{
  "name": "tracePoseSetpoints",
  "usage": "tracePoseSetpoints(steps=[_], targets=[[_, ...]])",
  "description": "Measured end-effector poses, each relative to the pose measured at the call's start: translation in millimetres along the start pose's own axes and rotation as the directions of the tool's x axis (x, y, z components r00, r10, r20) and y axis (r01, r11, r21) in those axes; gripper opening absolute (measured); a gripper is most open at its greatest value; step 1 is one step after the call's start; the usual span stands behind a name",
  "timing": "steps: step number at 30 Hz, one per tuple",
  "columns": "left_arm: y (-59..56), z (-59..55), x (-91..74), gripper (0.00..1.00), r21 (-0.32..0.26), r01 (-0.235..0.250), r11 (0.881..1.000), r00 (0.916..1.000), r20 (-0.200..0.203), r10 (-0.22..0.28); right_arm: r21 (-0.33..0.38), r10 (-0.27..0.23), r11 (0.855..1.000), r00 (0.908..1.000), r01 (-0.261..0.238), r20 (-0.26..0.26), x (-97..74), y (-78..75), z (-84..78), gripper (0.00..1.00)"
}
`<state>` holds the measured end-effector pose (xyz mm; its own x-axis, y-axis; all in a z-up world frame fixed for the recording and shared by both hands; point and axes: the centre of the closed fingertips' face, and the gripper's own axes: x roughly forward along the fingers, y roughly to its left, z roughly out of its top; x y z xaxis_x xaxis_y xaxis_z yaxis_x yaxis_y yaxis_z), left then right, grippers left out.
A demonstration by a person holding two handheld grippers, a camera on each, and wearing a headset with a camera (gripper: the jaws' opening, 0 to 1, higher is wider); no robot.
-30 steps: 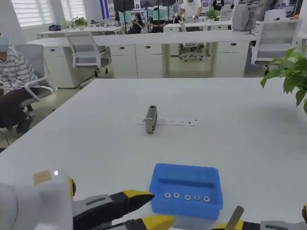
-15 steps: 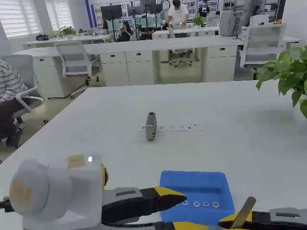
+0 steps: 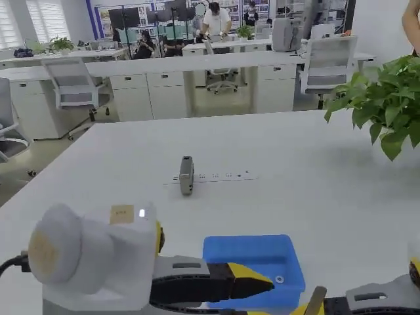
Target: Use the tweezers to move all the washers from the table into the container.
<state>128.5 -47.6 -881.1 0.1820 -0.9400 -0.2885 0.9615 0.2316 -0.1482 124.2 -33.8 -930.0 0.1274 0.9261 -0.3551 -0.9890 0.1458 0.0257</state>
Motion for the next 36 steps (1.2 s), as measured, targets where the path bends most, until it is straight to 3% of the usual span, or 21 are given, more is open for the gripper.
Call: tracePoseSetpoints(steps=[10,16,23,30,36], targets=[[-5.8,1.0,16.6,0.15,0.017,0.074,0.997,0.997,-0.021,-0.074,-0.018,0.007,1.0,0.9976,-0.008,-0.069,-1.8,3.2,-13.7,0.02],[-15.9,2.2,27.7,0.1,0.042,0.147,0.988,0.9883,-0.046,-0.146,-0.012,-0.002,1.0,0.9968,0.001,-0.08,-4.3,7.0,-17.6,0.02],[-18.6,1.9,32.6,0.0,0.065,0.193,0.979,0.9804,-0.053,-0.19,-0.01,-0.015,1.0,0.9943,0.014,-0.105,-6.2,5.2,-23.1,0.02],[-13.3,-2.1,31.2,0.0,0.098,0.194,0.976,0.9793,-0.078,-0.187,-0.009,-0.02,1.0,0.9924,0.019,-0.121,-4.2,-0.7,-26.5,0.03],[3.4,-10.9,25.5,0.0,0.181,0.15,0.972,0.9825,-0.137,-0.126,-0.035,-0.025,0.999,0.988,0.02,-0.152,3.3,-14.0,-32.4,0.03]])
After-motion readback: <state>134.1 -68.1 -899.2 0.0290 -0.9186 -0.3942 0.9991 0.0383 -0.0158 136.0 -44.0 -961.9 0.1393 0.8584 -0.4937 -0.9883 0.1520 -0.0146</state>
